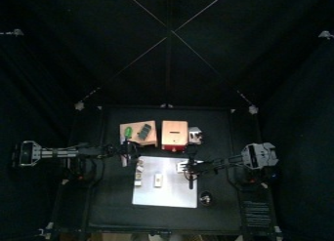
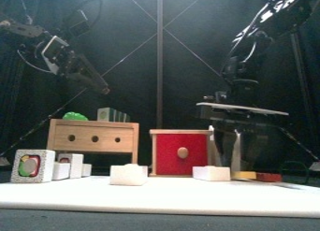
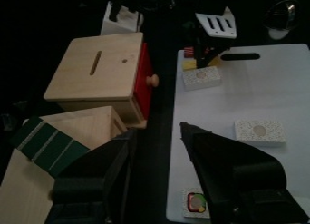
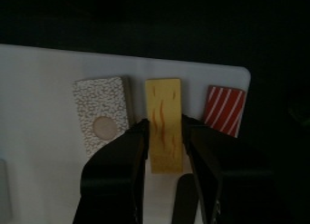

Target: Grab egg part of sushi

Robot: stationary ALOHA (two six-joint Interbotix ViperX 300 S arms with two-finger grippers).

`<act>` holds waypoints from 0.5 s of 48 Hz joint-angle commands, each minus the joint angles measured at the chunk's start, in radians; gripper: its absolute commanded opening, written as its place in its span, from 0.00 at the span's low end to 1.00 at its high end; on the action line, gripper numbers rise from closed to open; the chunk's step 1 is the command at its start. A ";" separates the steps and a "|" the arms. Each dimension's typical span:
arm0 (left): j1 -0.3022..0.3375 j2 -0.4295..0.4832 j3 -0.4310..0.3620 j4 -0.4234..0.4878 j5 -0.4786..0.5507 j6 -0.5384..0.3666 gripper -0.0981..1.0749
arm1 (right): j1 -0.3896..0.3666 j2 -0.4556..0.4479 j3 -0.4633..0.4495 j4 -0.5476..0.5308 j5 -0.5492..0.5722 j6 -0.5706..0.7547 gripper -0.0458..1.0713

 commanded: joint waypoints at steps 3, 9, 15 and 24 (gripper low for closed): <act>-0.002 -0.002 -0.012 -0.002 -0.009 0.000 0.79 | -0.002 -0.064 -0.023 -0.005 0.017 0.000 0.56; -0.002 -0.002 -0.014 -0.002 -0.009 0.000 0.79 | -0.002 -0.077 -0.029 -0.011 0.029 -0.002 0.56; 0.000 -0.002 -0.012 -0.002 -0.011 -0.002 0.79 | -0.003 -0.080 -0.037 -0.021 0.029 0.000 0.56; 0.000 -0.002 -0.011 -0.009 -0.011 -0.002 0.79 | 0.000 -0.081 -0.054 -0.028 0.029 0.000 0.56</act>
